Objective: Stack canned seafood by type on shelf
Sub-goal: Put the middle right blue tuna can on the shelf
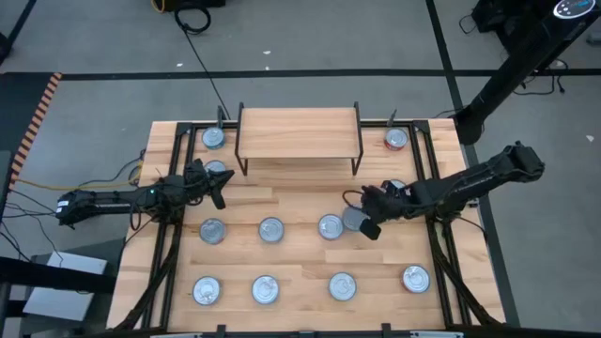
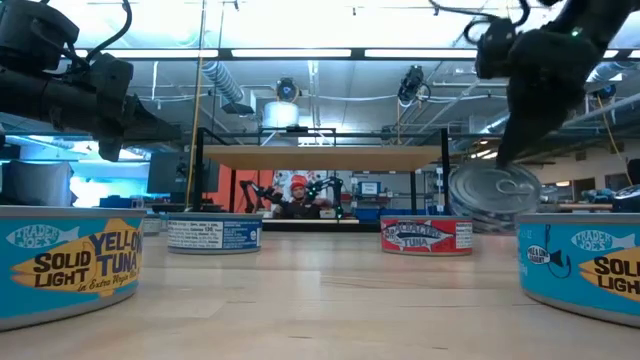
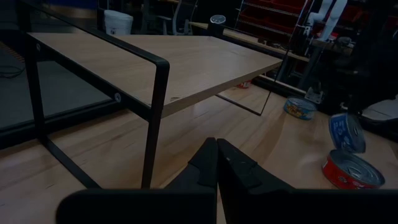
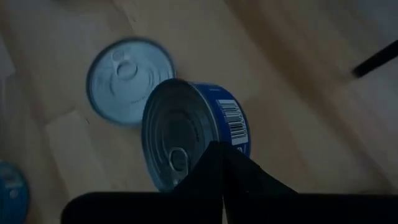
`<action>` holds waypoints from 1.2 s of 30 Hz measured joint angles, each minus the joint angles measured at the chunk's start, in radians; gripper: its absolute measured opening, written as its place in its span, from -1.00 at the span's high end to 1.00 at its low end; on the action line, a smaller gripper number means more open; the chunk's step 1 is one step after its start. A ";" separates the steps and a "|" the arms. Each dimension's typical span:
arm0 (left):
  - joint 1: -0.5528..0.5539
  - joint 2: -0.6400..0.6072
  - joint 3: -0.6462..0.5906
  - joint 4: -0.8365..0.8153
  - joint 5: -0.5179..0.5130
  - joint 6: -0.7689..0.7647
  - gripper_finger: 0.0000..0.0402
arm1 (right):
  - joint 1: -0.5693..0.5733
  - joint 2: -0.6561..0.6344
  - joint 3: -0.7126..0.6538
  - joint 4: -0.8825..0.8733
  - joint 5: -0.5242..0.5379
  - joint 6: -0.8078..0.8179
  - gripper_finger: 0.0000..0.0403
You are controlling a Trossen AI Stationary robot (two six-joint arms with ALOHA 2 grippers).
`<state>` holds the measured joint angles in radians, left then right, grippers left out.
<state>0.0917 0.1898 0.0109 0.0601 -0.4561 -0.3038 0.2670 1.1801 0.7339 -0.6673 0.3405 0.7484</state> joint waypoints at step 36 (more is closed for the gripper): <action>0.000 0.000 0.000 -0.004 0.000 -0.017 0.97 | 0.288 0.225 0.182 -0.213 0.197 0.030 0.95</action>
<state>0.0917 0.1898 0.0109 0.0559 -0.4561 -0.3210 0.5552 1.4055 0.9157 -0.8805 0.5375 0.7783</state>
